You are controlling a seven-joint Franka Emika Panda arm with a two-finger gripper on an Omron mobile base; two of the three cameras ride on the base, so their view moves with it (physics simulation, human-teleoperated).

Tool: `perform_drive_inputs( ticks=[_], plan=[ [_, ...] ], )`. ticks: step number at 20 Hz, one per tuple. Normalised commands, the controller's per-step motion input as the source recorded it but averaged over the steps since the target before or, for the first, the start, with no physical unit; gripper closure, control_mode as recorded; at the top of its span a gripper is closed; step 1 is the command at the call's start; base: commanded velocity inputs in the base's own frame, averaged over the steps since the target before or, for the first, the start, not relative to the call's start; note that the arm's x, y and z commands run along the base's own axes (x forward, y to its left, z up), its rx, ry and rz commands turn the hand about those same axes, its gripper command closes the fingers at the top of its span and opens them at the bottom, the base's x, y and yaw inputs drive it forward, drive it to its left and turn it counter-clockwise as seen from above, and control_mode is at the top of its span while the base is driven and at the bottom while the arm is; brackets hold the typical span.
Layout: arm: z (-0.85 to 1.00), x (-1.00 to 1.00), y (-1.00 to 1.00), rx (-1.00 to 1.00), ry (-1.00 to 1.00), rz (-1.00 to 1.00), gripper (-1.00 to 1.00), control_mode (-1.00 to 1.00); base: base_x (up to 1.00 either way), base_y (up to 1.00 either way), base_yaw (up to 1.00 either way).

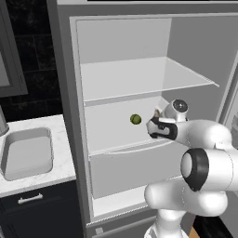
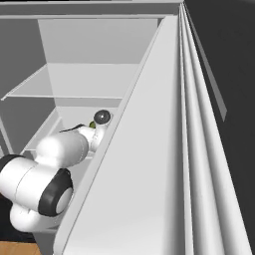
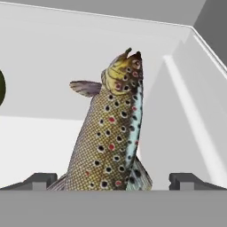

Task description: Place one lime and one fish in each tupperware on the nearby counter, to pack two identical lunches.

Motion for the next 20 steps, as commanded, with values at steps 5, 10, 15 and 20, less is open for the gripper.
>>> perform_drive_inputs(
  ticks=[5,10,15,20],
  plan=[
    [-0.59,-0.03,0.24,-0.02,0.0,0.0,-1.0,-1.0,0.0,0.0,0.0],
    [-0.65,-0.46,0.56,0.0,0.05,0.0,1.0,-1.0,0.0,0.0,0.0],
    [-0.55,-0.62,0.29,0.0,0.1,0.0,1.0,-1.0,0.0,0.0,0.0],
    [-0.2,-0.9,0.18,0.0,0.04,0.0,1.0,-1.0,0.0,0.0,0.0]
  ],
)
